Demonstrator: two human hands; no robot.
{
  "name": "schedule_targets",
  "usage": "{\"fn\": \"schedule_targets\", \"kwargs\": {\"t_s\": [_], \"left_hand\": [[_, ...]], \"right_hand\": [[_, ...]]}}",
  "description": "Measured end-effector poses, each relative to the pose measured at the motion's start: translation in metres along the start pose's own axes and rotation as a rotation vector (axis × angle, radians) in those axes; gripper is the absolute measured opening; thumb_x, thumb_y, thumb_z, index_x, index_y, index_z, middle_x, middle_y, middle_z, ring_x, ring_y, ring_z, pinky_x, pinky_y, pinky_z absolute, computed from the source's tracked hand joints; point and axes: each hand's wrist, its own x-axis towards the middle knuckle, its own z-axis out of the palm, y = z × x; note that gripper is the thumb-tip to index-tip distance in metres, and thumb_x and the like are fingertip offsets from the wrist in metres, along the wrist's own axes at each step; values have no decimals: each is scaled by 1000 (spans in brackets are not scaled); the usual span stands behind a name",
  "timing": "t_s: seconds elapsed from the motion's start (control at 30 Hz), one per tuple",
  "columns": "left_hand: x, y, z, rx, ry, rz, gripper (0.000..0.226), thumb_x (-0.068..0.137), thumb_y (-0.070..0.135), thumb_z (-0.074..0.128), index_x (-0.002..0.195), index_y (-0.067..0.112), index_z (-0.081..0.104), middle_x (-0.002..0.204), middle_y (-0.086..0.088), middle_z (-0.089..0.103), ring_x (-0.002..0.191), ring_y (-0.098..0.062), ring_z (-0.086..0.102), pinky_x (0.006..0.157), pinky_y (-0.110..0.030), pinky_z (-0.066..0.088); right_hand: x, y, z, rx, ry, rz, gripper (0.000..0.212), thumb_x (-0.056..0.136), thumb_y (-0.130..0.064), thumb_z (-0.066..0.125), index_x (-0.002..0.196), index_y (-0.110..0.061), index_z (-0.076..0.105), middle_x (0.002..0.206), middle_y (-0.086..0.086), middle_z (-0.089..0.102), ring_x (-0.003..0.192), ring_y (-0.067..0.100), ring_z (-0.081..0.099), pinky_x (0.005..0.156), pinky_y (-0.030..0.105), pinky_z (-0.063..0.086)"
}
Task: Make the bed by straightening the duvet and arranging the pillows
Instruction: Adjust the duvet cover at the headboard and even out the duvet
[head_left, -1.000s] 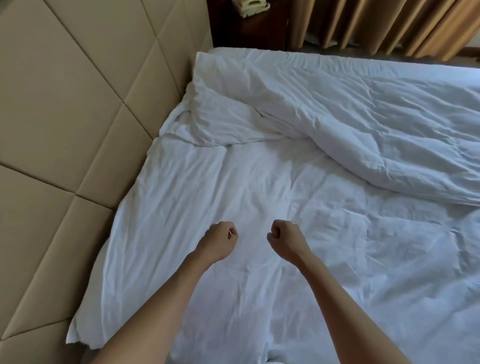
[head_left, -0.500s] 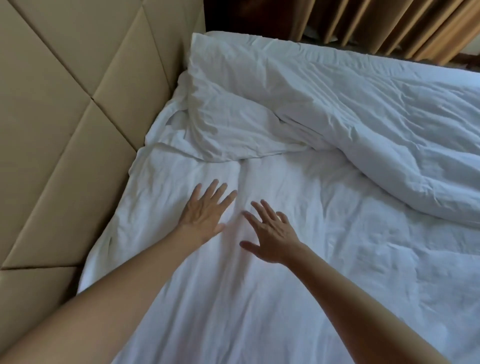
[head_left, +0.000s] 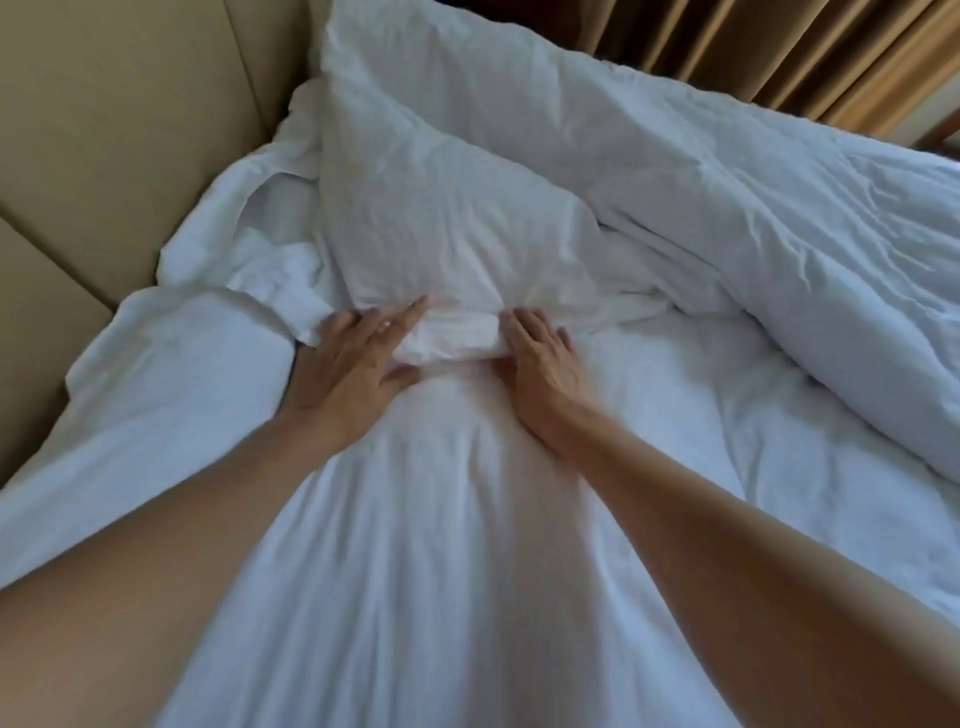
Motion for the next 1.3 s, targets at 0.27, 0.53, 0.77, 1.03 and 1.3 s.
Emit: {"fn": "schedule_targets", "kwargs": {"t_s": [0.27, 0.53, 0.77, 1.03, 1.3], "left_hand": [[21, -9, 24, -473, 147, -211, 47, 85, 26, 41, 121, 7, 66, 110, -26, 67, 107, -42, 57, 92, -44, 45], [1, -10, -40, -600, 563, -743, 24, 89, -4, 41, 103, -9, 60, 108, -31, 62, 102, -41, 56, 82, -37, 34], [-79, -67, -119, -138, 561, -77, 35, 82, -5, 39, 102, -5, 68, 105, -20, 63, 110, -36, 53, 103, -41, 38], [-187, -71, -82, -43, -128, -448, 59, 100, 40, 24, 156, 20, 25, 158, -14, 31, 141, -34, 36, 109, -51, 31], [-293, -6, -121, 185, -193, -578, 63, 95, 43, 14, 150, 25, 39, 151, -3, 45, 140, -21, 40, 118, -52, 17]], "right_hand": [[28, 26, 11, -121, 140, 111, 25, 98, -20, 41, 117, -23, 57, 117, 1, 57, 115, 27, 49, 96, 34, 37], [-32, -89, -53, -100, -5, -144, 47, 100, -51, 41, 82, -12, 60, 95, 19, 69, 92, 39, 64, 69, 35, 32], [-82, -143, -100, 78, -38, -146, 47, 92, -65, 44, 109, -22, 56, 110, 8, 64, 107, 32, 58, 78, 37, 38], [-179, -172, -16, 41, -484, -92, 104, 77, -90, 12, 155, -28, -14, 160, 14, -28, 145, 31, -34, 106, 68, -22], [-256, -243, -30, -278, -704, -145, 126, 70, -95, 17, 149, -7, -27, 158, 15, -31, 143, 37, -35, 102, 75, -17]]}}
